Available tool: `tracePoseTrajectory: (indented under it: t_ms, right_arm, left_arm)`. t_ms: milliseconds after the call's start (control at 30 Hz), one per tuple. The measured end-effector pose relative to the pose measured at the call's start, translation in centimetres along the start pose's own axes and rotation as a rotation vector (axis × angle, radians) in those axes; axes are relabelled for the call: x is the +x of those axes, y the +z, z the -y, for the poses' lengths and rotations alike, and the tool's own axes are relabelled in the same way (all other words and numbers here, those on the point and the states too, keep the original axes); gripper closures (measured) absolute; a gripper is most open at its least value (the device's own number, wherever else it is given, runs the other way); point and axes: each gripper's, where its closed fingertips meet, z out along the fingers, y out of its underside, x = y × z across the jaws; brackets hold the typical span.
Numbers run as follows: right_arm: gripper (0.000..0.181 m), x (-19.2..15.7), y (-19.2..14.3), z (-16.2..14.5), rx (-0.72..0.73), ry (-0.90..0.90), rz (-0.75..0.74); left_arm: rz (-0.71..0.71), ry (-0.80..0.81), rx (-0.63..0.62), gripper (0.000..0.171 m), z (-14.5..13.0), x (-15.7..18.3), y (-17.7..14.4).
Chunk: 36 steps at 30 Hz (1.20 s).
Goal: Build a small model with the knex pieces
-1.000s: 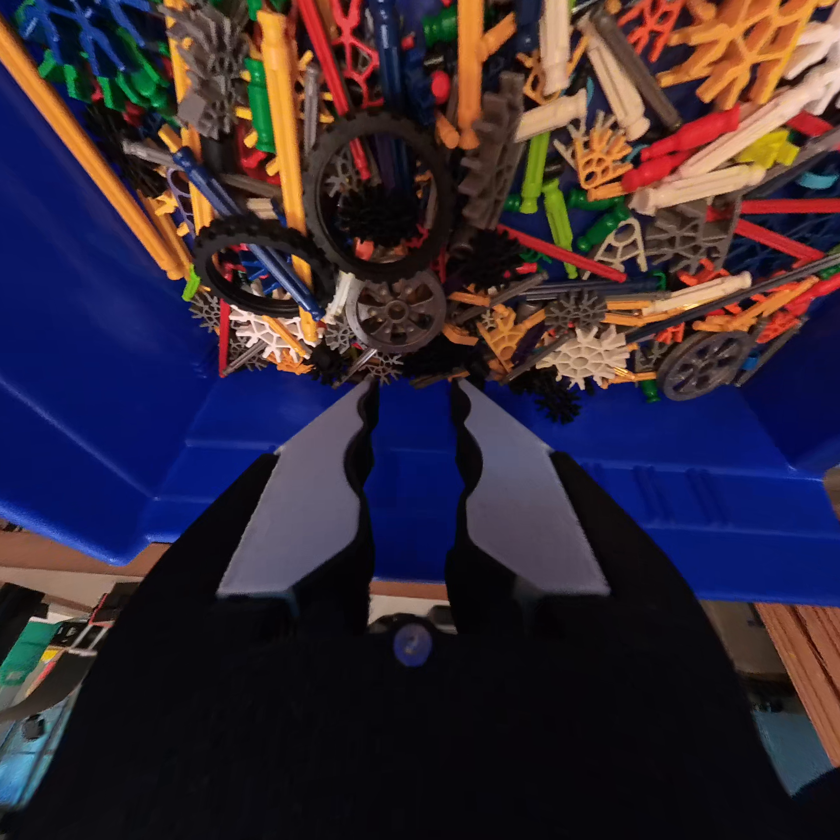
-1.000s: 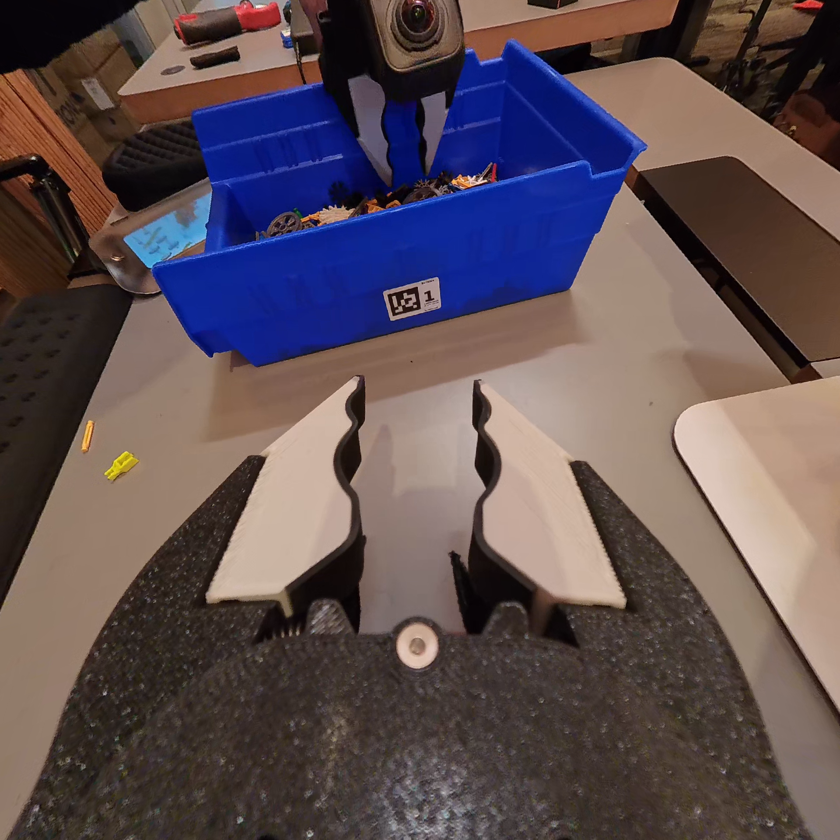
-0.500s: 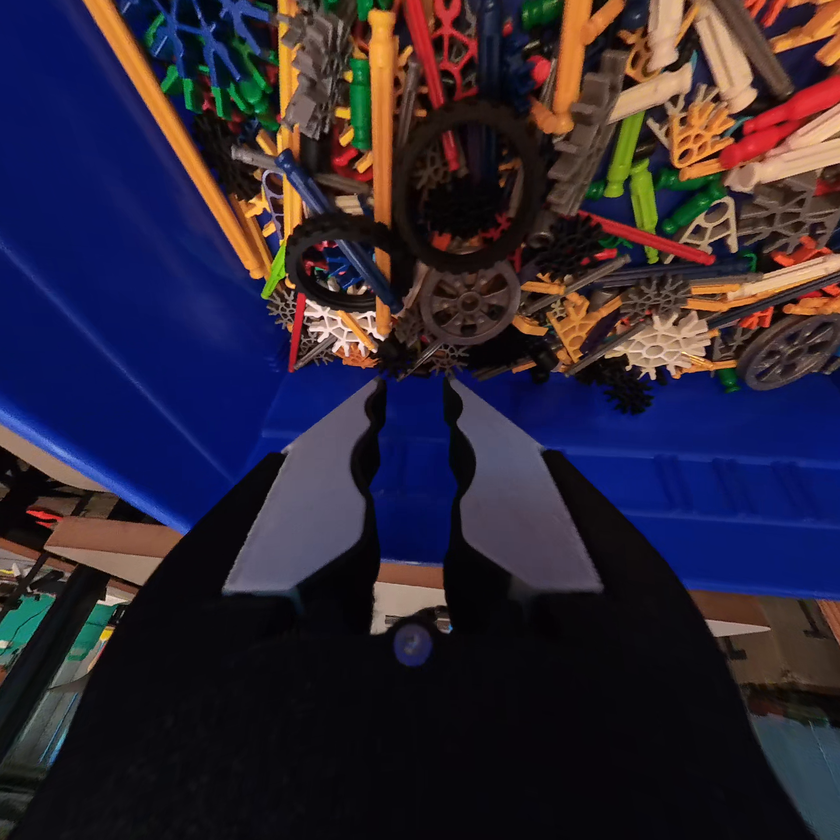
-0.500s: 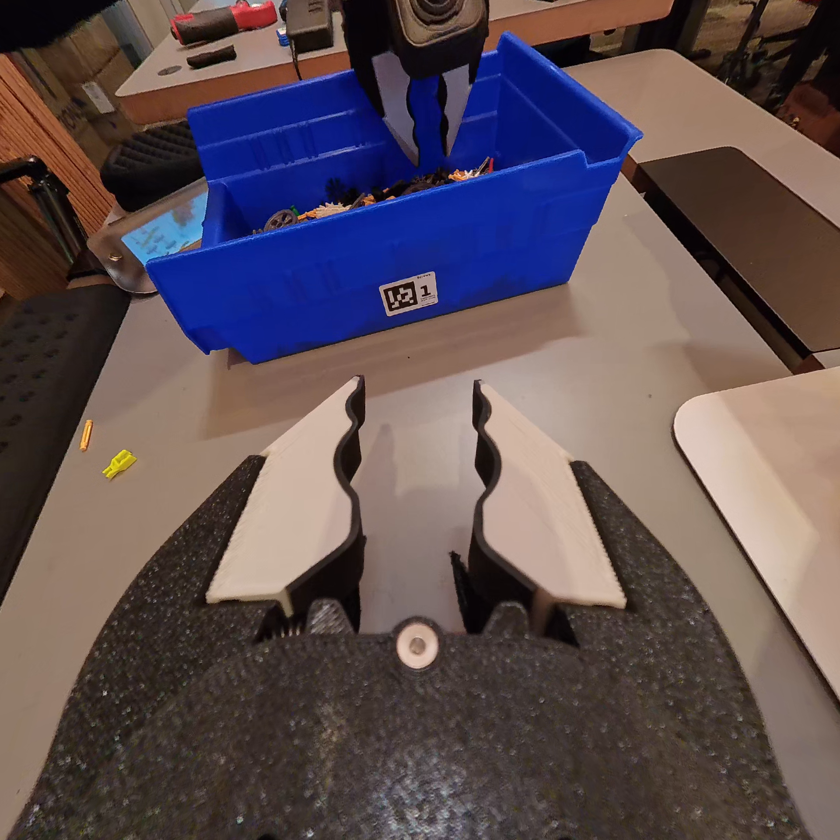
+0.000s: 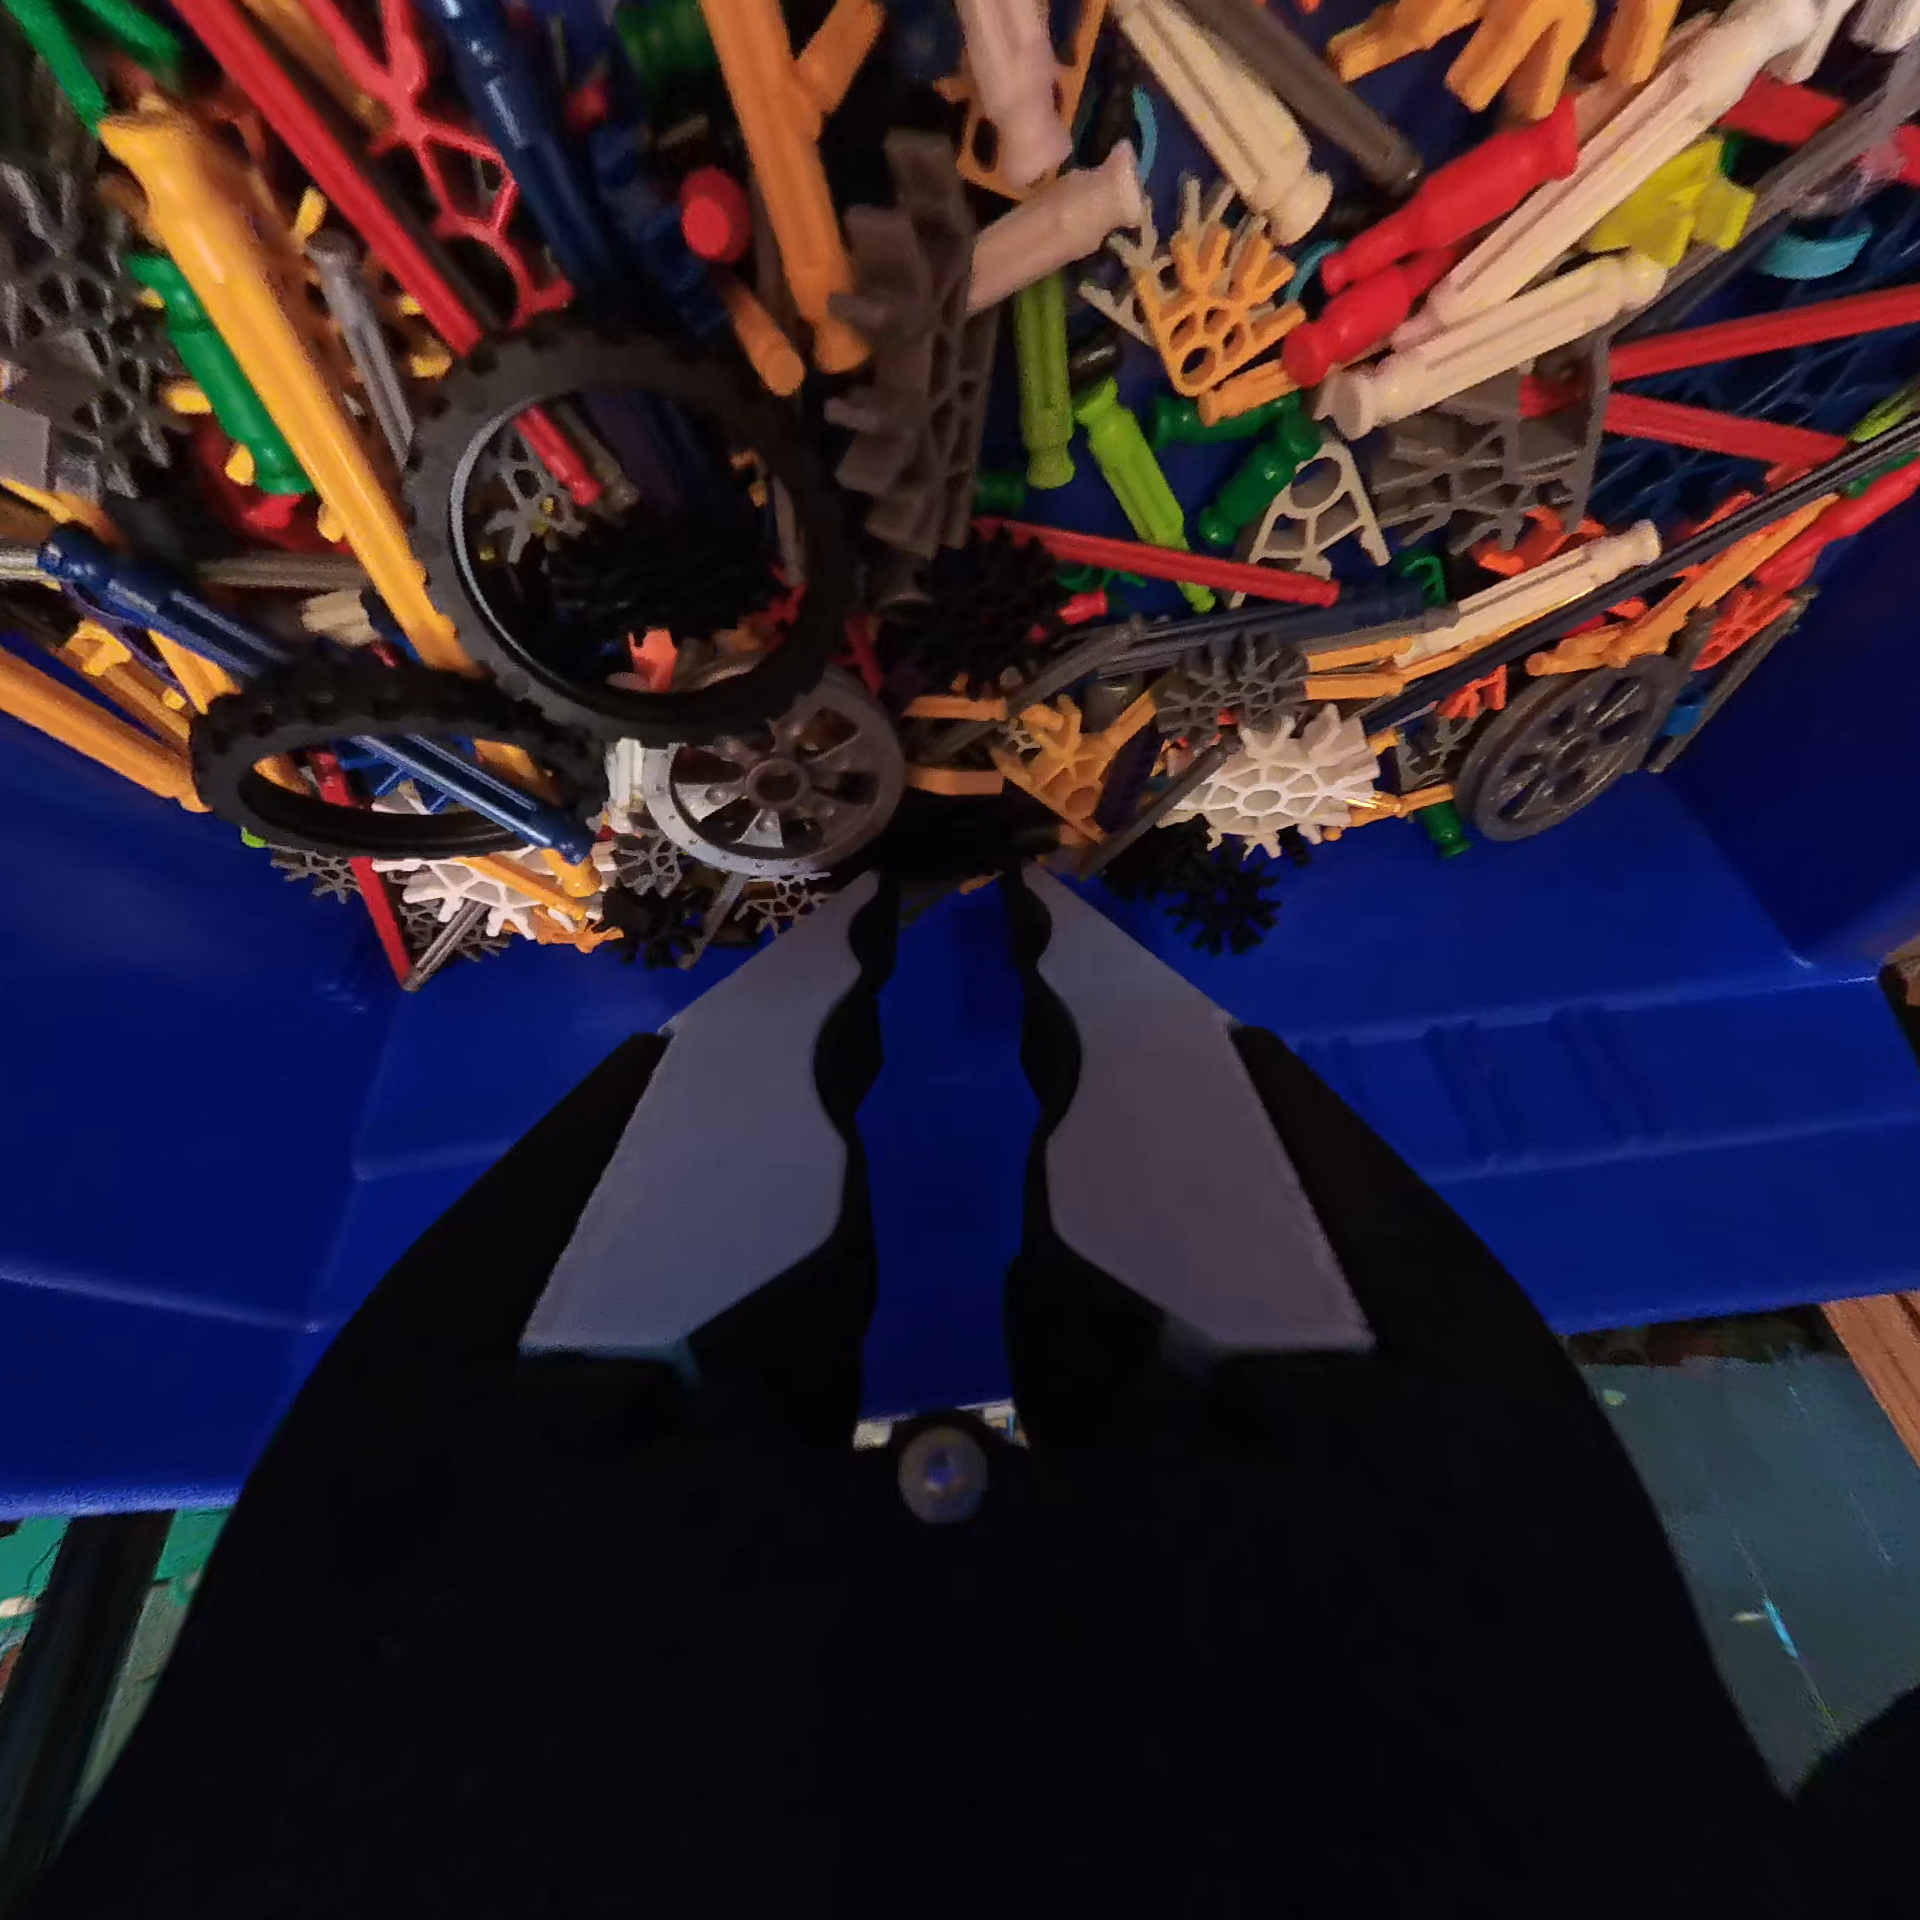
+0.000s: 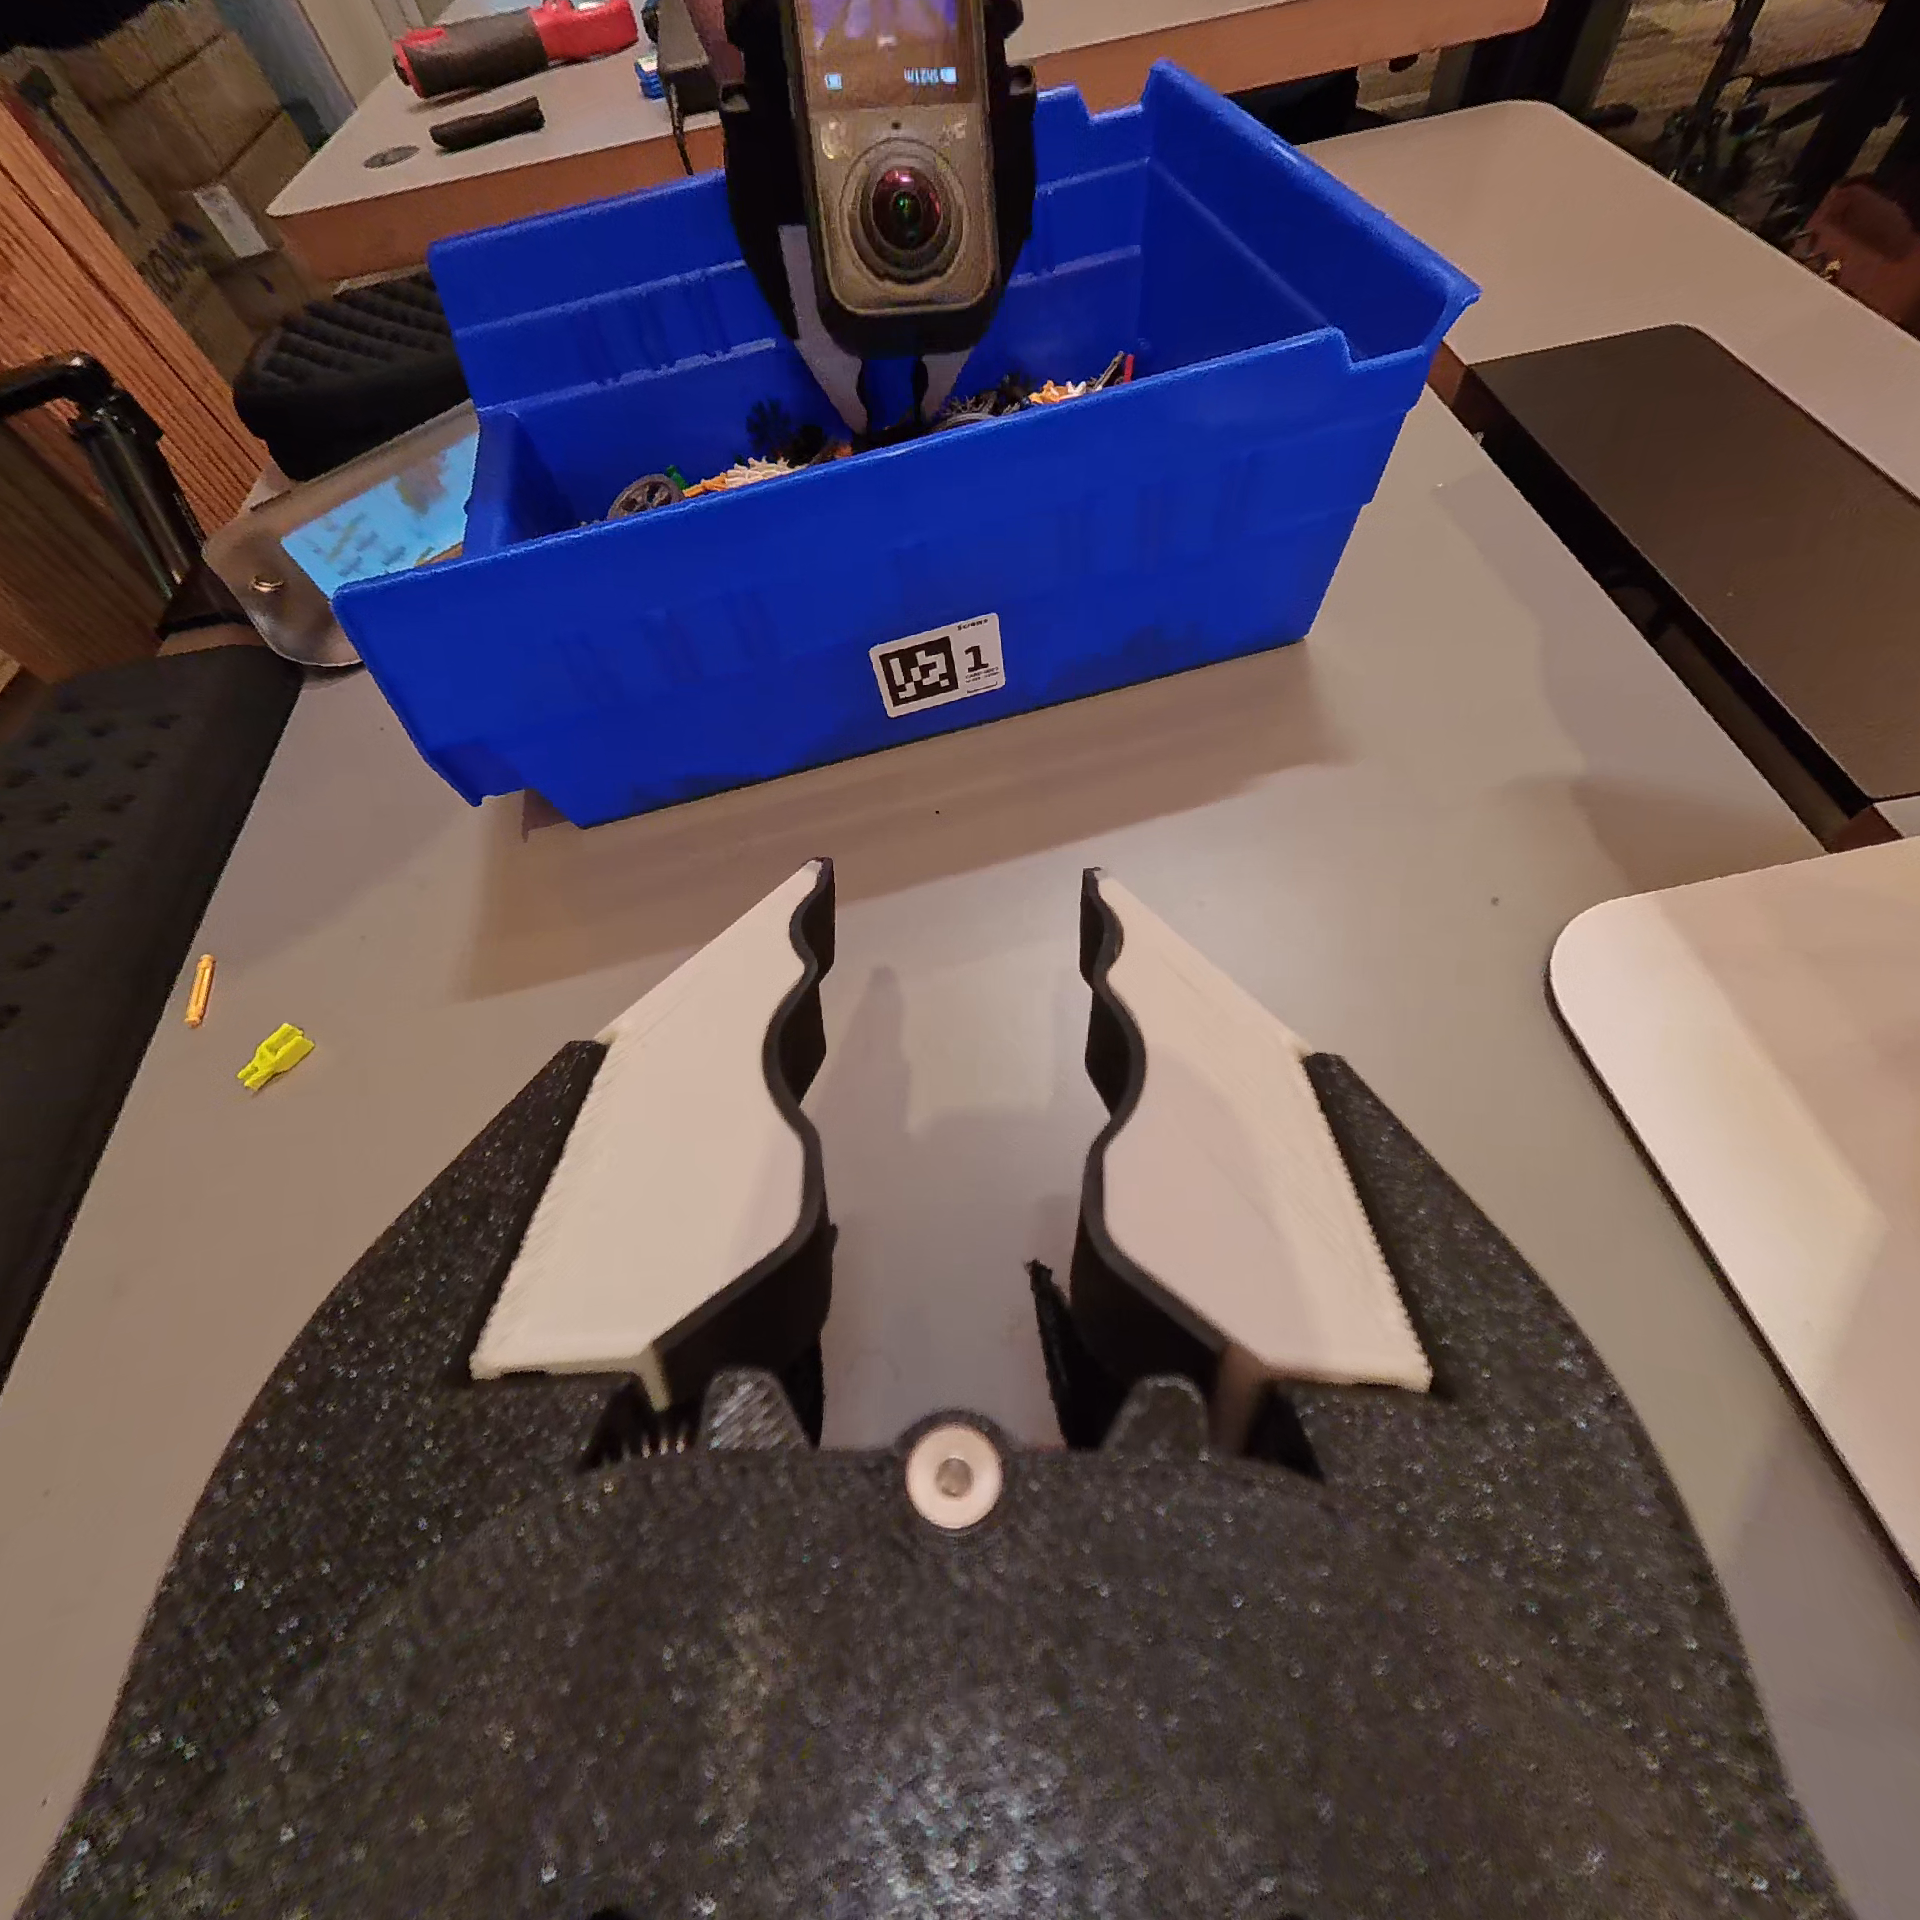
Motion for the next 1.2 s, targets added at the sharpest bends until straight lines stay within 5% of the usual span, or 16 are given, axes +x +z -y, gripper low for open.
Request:
tracePoseTrajectory:
  t_ms: [367, 500, 667, 1200]
  right_arm:
    - [0.134, 0.1, 0.0, -0.1, -0.001, 0.002, 0.000]
    - [0.134, 0.3, -0.2, -0.1, 0.004, 0.009, -0.002]
    - [0.134, 0.2, 0.0, -0.2, 0.001, 0.012, 0.004]
    - [0.134, 0.2, -0.1, -0.2, 0.003, 0.013, 0.003]
  left_arm:
    - [-0.004, 0.049, 0.302, 0.156, 7.4, 0.3, -4.6]
    - [0.002, -0.003, 0.289, 0.151, 5.2, -0.3, -5.7]
    - [-0.008, -0.052, 0.101, 0.149, 0.2, -0.6, -3.2]
    - [-0.020, 0.036, 0.035, 0.151, 0.9, 0.8, 0.5]
